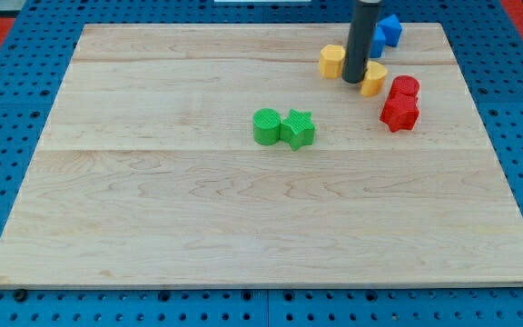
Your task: Slightly move the yellow hexagon to the right of the board
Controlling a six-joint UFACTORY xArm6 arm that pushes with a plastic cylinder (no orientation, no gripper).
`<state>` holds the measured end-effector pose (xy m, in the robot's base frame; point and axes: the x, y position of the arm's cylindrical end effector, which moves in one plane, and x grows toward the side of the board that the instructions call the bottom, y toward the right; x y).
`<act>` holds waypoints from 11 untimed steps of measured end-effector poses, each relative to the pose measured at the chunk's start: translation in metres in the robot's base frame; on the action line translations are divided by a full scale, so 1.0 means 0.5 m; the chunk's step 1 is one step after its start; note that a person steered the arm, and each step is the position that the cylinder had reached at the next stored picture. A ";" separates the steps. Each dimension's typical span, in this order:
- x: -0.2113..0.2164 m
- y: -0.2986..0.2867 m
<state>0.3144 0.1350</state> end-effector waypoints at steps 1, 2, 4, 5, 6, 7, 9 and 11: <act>0.000 -0.033; 0.001 -0.143; -0.061 -0.343; -0.118 -0.286; -0.120 -0.211; -0.119 -0.144; -0.119 -0.141; -0.075 -0.174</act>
